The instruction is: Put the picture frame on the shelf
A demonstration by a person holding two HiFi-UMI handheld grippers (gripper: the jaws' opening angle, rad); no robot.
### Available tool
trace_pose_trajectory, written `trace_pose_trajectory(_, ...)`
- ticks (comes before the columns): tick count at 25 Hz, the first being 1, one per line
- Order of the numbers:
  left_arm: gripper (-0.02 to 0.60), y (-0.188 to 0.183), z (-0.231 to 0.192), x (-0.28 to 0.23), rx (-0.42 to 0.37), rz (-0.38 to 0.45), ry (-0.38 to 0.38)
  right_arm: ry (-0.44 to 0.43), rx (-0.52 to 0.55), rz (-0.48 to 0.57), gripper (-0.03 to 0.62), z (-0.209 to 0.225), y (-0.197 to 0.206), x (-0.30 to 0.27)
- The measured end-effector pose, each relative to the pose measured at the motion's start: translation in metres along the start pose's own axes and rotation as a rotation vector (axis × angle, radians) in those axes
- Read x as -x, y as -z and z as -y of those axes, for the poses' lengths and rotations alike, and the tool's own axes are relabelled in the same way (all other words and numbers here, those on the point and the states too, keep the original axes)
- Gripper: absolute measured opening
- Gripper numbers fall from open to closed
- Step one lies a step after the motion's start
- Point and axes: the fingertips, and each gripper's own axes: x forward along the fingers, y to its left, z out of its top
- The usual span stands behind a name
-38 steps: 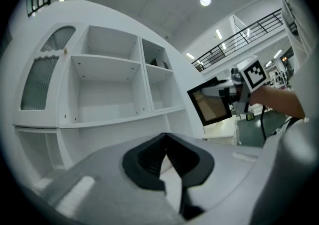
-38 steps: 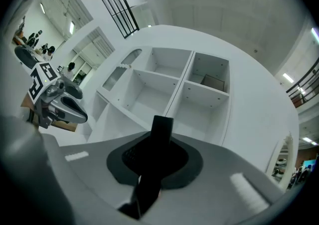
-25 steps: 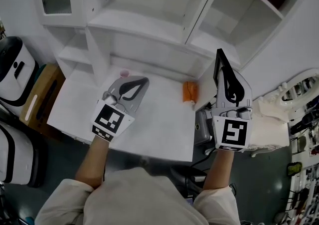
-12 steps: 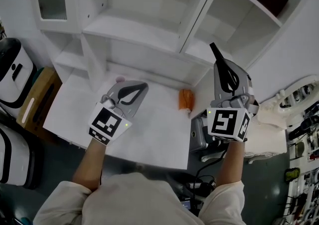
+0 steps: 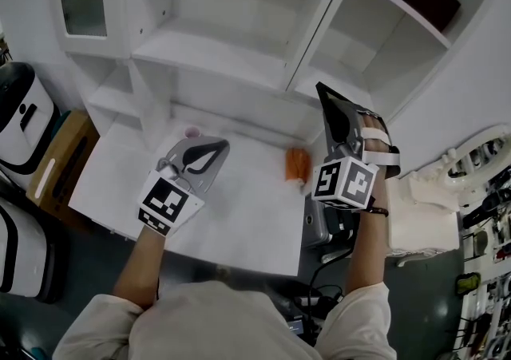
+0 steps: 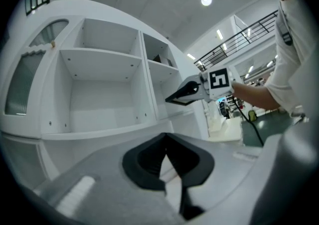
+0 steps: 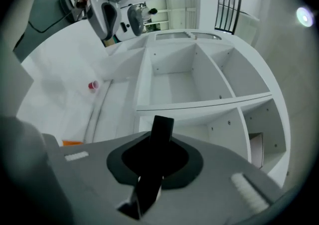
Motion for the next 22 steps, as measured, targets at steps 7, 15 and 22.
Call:
trace_pose_trajectory(7,0.002,0.009,0.002,-0.003,0.030,-0.016,-0.007,-0.053,0.076,-0.020,0.035,-0.018,0.004,-0.019)
trace_pose_trajectory(15,0.002,0.012,0.003,-0.015,0.034,-0.027,-0.007,-0.093,0.137,-0.038,0.037,-0.028,0.018,-0.033)
trace_pose_trajectory(22,0.001,0.016,0.004,-0.024,0.040,-0.040,-0.014,-0.118,0.145,-0.035,0.038,-0.032,0.027,-0.045)
